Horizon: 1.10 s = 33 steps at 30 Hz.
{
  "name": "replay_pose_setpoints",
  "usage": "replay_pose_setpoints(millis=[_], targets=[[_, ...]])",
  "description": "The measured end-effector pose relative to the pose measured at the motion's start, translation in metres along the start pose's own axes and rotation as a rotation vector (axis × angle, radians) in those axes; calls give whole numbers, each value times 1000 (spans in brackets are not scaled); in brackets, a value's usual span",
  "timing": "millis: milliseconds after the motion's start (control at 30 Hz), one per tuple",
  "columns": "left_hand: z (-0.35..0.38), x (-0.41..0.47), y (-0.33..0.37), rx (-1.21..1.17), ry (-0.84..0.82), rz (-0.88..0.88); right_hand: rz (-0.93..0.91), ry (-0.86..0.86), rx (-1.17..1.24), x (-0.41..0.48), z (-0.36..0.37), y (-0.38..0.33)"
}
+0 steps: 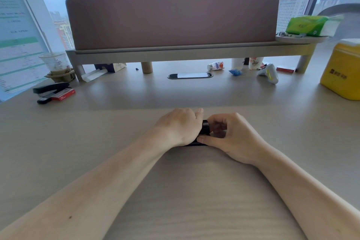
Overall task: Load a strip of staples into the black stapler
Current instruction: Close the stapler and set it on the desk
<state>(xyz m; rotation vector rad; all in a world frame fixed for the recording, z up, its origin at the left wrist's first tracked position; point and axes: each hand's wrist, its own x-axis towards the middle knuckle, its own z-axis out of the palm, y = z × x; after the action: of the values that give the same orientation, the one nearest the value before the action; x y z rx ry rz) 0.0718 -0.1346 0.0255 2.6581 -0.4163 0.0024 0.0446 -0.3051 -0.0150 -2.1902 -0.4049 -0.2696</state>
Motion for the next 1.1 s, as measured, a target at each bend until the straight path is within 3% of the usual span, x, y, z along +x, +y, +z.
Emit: replay_pose_setpoints(millis=[467, 667, 767, 1100], targets=[[-3, -9, 4, 13, 36, 17, 18, -5, -2, -2, -1, -2], [-22, -24, -20, -215, 84, 261, -9, 19, -57, -5, -3, -5], [-27, -39, -55, -184, 36, 358, -12, 47, -105, -6, -4, -4], [-32, -50, -95, -206, 291, 202, 33, -168, -337, 15, -10, -27]])
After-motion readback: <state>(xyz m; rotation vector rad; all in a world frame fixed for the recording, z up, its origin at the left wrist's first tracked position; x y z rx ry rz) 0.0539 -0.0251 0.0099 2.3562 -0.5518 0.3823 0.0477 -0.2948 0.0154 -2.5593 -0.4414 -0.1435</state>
